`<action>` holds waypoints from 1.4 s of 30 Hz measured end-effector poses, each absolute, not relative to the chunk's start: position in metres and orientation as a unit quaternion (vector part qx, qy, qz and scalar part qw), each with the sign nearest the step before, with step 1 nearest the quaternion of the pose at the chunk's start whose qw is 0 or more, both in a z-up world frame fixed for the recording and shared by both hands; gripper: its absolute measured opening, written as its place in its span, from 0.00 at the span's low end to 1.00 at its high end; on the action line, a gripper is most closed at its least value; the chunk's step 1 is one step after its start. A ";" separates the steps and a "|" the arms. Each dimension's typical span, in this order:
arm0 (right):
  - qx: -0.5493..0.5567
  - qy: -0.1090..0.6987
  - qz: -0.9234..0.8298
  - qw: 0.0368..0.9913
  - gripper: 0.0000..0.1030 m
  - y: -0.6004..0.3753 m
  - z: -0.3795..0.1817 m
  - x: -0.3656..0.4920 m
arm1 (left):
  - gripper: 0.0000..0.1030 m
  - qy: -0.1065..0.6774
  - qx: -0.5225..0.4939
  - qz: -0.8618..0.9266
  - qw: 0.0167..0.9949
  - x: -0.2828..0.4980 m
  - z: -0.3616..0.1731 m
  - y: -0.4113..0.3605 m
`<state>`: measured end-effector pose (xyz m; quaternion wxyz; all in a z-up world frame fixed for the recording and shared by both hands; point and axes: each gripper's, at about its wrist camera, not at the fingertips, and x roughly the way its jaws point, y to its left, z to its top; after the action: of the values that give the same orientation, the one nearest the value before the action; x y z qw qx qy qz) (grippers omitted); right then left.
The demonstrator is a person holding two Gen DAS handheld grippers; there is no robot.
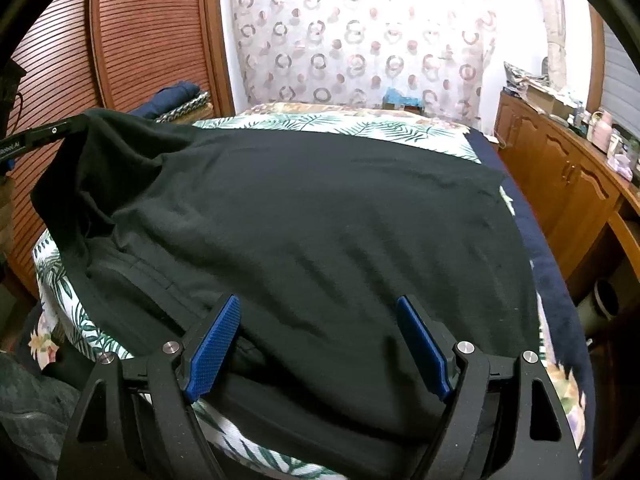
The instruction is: Fold small clothes
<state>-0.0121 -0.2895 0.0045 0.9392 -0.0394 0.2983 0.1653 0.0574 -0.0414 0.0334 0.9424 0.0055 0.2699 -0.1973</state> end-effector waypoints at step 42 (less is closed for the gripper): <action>-0.013 0.268 0.099 0.958 0.79 -0.298 0.006 -0.067 | 0.74 0.285 0.058 -0.318 0.902 0.069 0.045 -0.163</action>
<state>-0.0667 -0.2978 0.0062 0.9582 -0.0130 0.2683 0.0987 0.0688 -0.1626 0.0448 0.9022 0.0582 0.2854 -0.3179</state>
